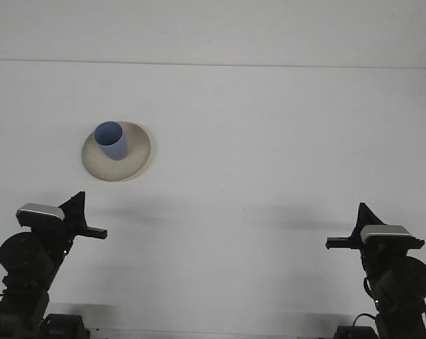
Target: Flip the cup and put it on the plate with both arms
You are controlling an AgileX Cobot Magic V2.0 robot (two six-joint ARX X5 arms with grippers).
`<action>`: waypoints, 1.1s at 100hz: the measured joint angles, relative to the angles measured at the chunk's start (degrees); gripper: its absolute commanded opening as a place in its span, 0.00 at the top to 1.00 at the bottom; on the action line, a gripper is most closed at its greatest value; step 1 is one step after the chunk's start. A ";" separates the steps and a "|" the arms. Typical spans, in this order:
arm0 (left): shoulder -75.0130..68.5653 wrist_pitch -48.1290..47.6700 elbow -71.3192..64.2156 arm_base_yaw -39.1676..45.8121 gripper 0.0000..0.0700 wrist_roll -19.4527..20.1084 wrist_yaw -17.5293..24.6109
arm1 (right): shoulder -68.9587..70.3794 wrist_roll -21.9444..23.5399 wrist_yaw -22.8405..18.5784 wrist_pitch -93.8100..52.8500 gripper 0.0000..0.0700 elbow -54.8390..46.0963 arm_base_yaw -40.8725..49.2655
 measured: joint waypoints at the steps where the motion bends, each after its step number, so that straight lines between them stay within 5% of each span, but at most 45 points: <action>1: 0.00 0.00 0.00 0.00 0.98 -0.02 -0.02 | 0.00 0.00 0.00 0.00 1.00 0.00 0.00; 56: -2.75 2.91 -0.61 0.02 0.98 0.26 -0.22 | 0.00 0.00 0.00 0.00 1.00 0.00 0.00; 110: -26.21 13.86 -24.46 0.02 0.98 0.83 -0.24 | 0.00 0.00 0.00 0.00 1.00 0.00 0.00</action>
